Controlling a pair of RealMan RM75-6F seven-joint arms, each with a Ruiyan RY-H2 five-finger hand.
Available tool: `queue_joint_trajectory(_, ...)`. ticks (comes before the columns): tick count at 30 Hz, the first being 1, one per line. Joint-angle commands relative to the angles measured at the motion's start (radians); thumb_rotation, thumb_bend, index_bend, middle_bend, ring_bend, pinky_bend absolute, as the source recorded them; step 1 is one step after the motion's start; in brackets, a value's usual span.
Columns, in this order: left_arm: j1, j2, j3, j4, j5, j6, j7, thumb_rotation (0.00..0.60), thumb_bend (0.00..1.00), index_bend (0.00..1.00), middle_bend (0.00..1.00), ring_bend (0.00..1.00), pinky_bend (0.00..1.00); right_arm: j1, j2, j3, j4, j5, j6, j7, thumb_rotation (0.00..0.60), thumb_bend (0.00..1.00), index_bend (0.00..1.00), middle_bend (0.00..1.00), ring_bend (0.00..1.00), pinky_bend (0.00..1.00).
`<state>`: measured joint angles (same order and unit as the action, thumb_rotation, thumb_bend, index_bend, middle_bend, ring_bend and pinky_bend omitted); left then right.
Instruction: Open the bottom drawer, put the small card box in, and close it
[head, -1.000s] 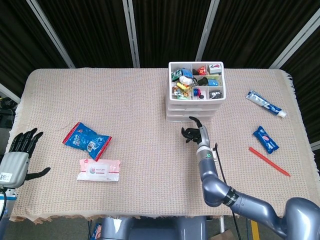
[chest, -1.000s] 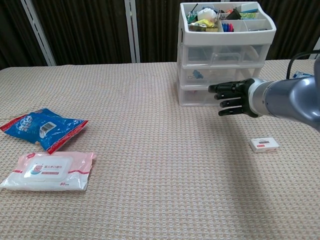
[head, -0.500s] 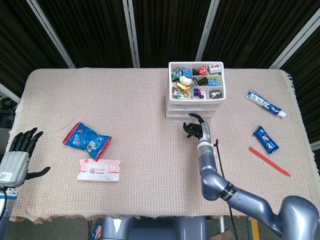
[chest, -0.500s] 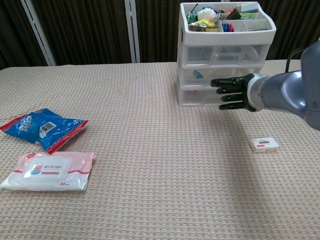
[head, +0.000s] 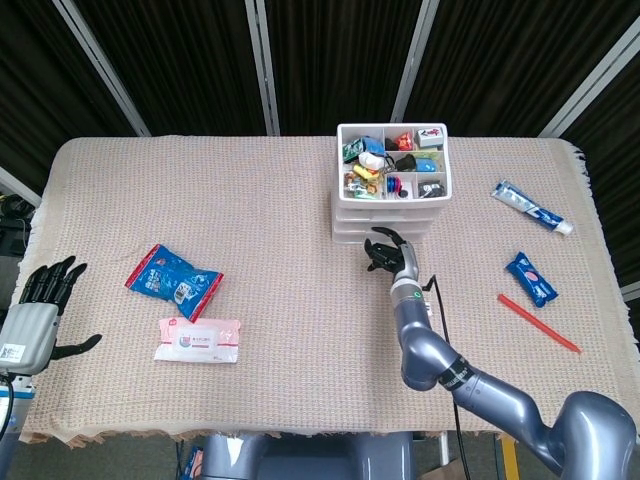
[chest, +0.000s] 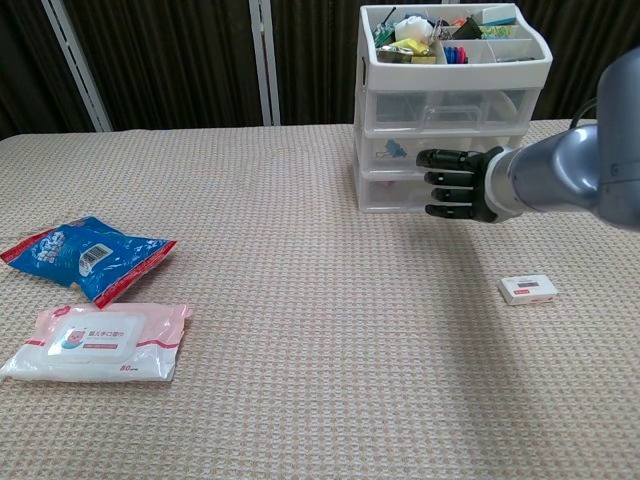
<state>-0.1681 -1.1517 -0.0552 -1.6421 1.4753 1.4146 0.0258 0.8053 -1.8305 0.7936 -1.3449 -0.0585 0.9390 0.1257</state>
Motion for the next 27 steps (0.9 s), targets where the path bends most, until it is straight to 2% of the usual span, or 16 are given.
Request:
queue_joint_trajectory(1,0.000,0.000,0.000,0.000,0.000,0.001,-0.001,0.600,0.10,0.07,0.00,0.00,0.00,0.003,-0.002,0.007,0.010,0.015,-0.008,0.004,0.600,0.36,0.32,0.77,0.78,0.65)
queue_joint_trajectory(17,-0.001,0.004,0.001,0.001,0.005,0.001,-0.015,0.600,0.10,0.07,0.00,0.00,0.00,0.036,-0.012,0.027,0.069,0.053,-0.035,-0.001,0.600,0.36,0.32,0.77,0.78,0.65)
queue_joint_trajectory(22,-0.002,0.005,0.001,-0.001,0.004,0.000,-0.018,0.600,0.10,0.07,0.00,0.00,0.00,0.043,-0.016,0.029,0.079,0.067,-0.047,-0.003,0.600,0.36,0.39,0.77,0.78,0.65)
queue_joint_trajectory(27,-0.001,0.008,0.002,-0.004,0.002,-0.003,-0.017,0.600,0.10,0.07,0.00,0.00,0.00,0.064,-0.019,0.032,0.106,0.087,-0.053,-0.020,0.600,0.37,0.40,0.77,0.78,0.65)
